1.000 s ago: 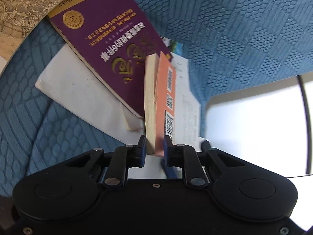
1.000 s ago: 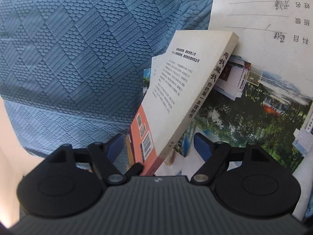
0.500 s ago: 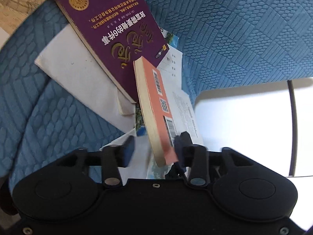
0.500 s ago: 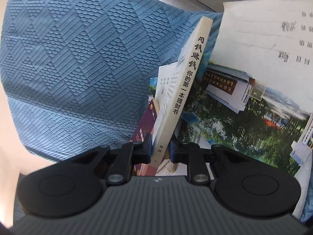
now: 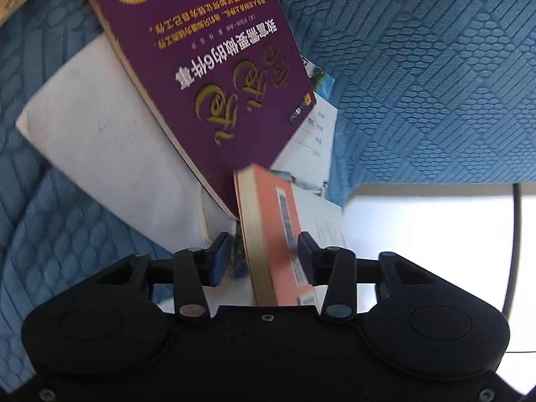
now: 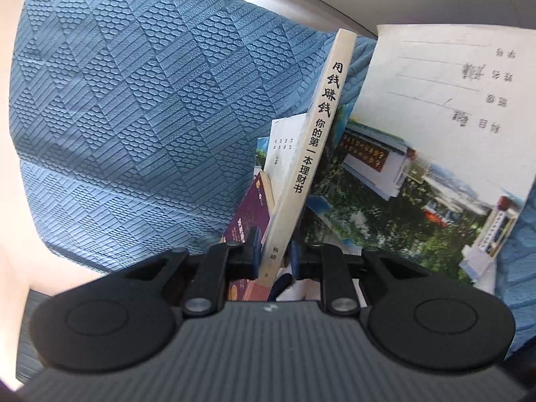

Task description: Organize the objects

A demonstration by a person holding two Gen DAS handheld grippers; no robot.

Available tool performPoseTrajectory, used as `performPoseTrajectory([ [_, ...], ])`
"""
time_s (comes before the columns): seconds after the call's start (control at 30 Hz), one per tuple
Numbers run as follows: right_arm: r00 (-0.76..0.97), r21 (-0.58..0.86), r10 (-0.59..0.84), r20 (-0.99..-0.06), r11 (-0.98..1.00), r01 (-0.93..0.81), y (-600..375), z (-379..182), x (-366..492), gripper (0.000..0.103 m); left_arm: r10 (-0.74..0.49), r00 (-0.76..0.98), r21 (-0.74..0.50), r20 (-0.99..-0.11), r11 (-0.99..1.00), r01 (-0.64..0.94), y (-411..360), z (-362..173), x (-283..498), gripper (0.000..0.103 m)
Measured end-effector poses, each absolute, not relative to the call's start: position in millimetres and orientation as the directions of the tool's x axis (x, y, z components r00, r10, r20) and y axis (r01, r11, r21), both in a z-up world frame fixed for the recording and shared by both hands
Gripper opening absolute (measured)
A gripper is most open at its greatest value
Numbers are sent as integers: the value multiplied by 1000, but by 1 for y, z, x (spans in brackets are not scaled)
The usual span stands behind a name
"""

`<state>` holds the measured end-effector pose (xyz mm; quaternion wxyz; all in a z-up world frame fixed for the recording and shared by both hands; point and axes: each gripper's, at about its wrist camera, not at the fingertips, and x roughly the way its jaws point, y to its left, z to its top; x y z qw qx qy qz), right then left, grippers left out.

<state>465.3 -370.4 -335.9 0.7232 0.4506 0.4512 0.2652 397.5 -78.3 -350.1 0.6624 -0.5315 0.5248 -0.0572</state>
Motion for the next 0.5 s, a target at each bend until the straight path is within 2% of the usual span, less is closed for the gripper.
performPoseTrajectory([
  [0.1, 451, 885, 786, -422, 466, 16, -372, -337, 464, 21, -657, 430, -775, -619, 425, -467, -80, -354, 403, 28],
  [0.3, 450, 871, 773, -447, 492, 21, -374, -338, 461, 21, -621, 423, -752, -659, 532, -390, -88, -337, 399, 23],
  [0.5, 498, 780, 682, -535, 625, -18, -367, -313, 451, 24, -630, 431, -763, -646, 553, -335, -87, -320, 379, 20],
])
